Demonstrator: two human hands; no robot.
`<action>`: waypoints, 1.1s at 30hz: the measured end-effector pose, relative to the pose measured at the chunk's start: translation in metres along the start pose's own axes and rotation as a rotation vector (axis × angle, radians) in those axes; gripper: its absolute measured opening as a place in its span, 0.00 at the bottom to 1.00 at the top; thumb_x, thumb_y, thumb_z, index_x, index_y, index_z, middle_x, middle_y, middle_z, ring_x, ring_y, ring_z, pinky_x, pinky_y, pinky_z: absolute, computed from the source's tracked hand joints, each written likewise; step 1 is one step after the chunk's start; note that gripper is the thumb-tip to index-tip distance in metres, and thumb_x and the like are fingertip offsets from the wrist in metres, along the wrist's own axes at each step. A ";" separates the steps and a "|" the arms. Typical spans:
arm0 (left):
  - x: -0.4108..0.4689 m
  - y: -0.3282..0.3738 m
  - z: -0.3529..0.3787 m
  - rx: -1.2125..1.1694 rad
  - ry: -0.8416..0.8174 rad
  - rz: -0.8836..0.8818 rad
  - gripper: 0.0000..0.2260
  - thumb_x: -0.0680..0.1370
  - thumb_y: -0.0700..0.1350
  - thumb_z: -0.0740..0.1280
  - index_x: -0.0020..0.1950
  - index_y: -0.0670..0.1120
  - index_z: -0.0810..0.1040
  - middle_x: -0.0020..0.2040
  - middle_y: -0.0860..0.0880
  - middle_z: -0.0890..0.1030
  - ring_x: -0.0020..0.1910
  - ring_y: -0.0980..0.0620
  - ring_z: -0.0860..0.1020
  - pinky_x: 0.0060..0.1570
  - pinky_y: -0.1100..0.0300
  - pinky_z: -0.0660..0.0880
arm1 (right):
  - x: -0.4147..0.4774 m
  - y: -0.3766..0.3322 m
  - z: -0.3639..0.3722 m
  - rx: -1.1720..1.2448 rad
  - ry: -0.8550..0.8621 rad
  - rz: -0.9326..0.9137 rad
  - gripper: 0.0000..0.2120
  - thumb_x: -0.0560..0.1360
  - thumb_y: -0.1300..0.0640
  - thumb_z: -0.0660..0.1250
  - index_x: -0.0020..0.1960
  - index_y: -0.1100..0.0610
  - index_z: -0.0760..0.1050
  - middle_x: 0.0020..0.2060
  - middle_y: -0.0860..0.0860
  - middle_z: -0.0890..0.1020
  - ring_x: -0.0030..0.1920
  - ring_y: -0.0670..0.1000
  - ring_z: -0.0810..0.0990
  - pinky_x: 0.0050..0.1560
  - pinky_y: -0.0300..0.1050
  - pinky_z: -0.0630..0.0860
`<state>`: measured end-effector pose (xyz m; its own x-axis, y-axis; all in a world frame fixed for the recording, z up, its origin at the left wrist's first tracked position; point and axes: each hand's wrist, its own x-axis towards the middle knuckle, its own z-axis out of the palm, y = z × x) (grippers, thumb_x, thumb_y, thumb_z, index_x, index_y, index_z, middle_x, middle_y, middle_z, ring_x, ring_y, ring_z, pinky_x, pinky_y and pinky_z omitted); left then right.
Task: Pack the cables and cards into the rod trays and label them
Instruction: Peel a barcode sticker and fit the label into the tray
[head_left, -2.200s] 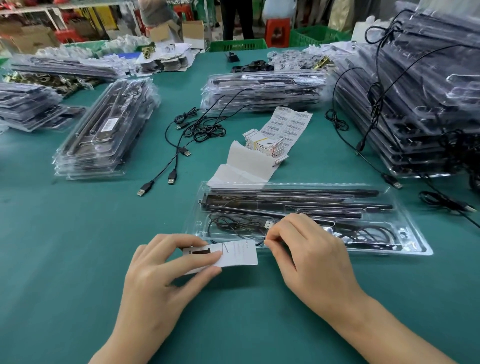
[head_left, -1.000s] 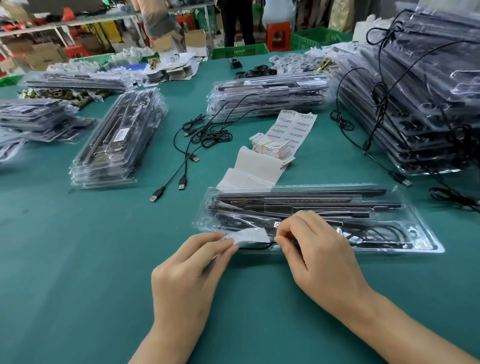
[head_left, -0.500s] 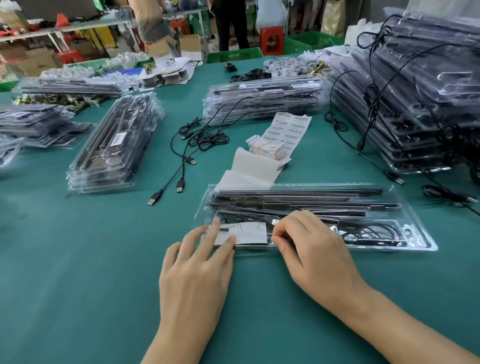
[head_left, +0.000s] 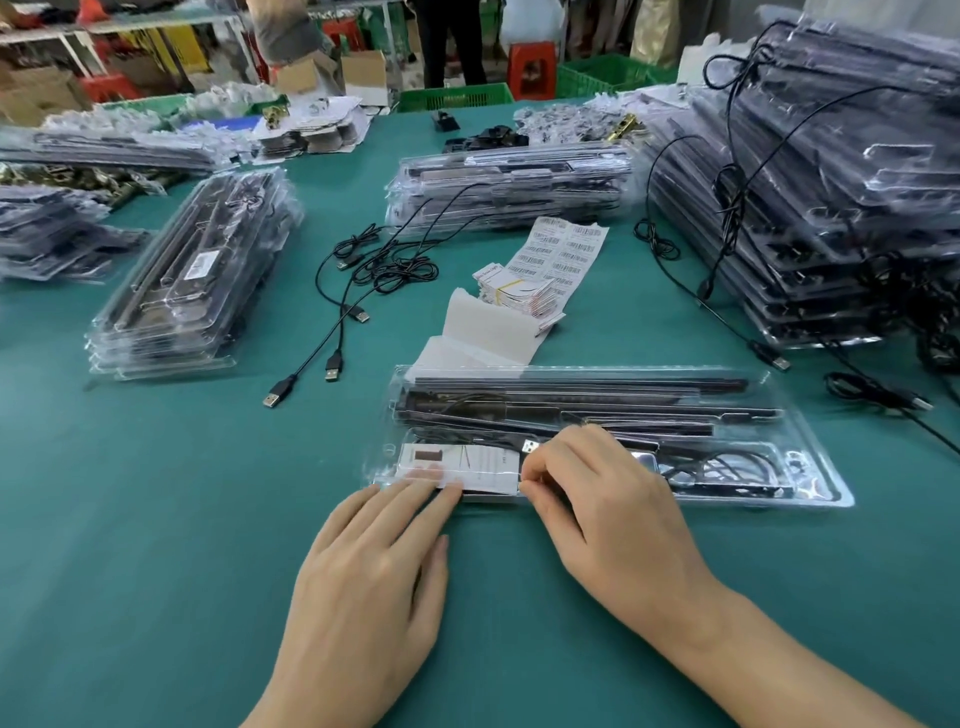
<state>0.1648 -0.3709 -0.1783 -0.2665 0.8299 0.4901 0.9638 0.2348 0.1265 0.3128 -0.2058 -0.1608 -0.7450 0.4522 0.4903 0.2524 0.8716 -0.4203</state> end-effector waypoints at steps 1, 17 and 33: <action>0.000 0.000 0.000 -0.008 -0.002 0.012 0.17 0.80 0.45 0.61 0.65 0.46 0.82 0.63 0.53 0.82 0.64 0.51 0.80 0.64 0.52 0.73 | 0.000 0.001 0.000 0.002 0.002 0.002 0.05 0.77 0.61 0.71 0.44 0.56 0.76 0.42 0.46 0.76 0.44 0.50 0.74 0.34 0.47 0.75; 0.008 0.047 0.006 0.111 -0.083 -0.235 0.20 0.78 0.51 0.58 0.63 0.51 0.84 0.57 0.45 0.82 0.57 0.43 0.82 0.47 0.49 0.79 | -0.001 0.001 0.003 -0.028 0.028 -0.021 0.04 0.78 0.61 0.71 0.45 0.56 0.77 0.42 0.46 0.76 0.43 0.49 0.74 0.36 0.46 0.75; 0.003 0.009 -0.012 -0.201 0.040 -0.079 0.14 0.80 0.48 0.63 0.59 0.50 0.86 0.60 0.58 0.84 0.63 0.59 0.81 0.61 0.62 0.75 | -0.004 0.006 0.009 -0.105 0.026 -0.055 0.11 0.78 0.56 0.72 0.59 0.51 0.84 0.60 0.43 0.83 0.49 0.49 0.78 0.46 0.42 0.79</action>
<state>0.1723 -0.3724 -0.1655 -0.3445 0.7911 0.5055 0.9236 0.1891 0.3335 0.3115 -0.2040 -0.1722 -0.7437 0.4070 0.5303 0.2760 0.9095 -0.3108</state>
